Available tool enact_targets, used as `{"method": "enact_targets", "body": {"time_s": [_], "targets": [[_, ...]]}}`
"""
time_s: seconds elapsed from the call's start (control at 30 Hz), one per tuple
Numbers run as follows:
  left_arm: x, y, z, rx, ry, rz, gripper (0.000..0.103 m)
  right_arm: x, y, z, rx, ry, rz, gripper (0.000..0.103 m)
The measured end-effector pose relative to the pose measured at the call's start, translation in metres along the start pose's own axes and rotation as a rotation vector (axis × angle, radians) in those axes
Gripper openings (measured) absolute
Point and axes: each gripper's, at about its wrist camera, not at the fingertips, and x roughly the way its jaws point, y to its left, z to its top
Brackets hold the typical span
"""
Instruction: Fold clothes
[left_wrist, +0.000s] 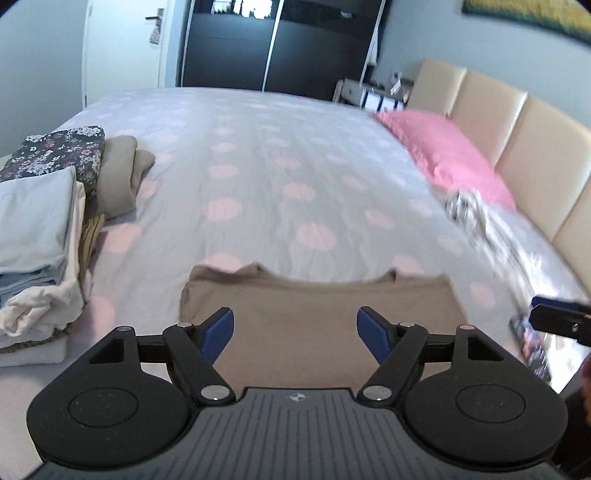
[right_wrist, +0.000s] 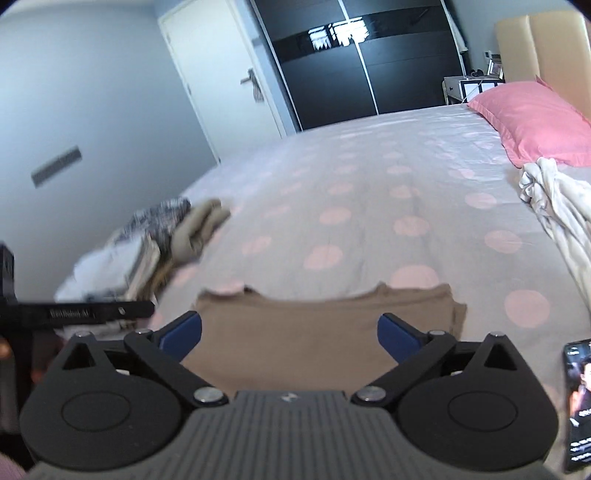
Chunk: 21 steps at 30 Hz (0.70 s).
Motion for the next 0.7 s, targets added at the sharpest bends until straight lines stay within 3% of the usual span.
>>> {"method": "enact_targets", "body": {"time_s": [0.13, 0.33, 0.6, 0.7], "targets": [[0.001, 0.001, 0.012, -0.042, -0.064, -0.02, 0.073, 0.019, -0.01, 0.025, 0.046, 0.0, 0.043, 0.102], [0.03, 0.004, 0.021, -0.049, -0.077, 0.019, 0.072, 0.046, -0.02, 0.029, 0.025, 0.052, -0.137, 0.102], [0.078, 0.05, 0.001, -0.132, 0.071, 0.135, 0.069, 0.082, -0.081, 0.008, 0.065, 0.225, -0.363, 0.102], [0.092, 0.061, -0.007, -0.141, 0.135, 0.181, 0.065, 0.094, -0.097, 0.002, 0.093, 0.272, -0.397, 0.101]]}}
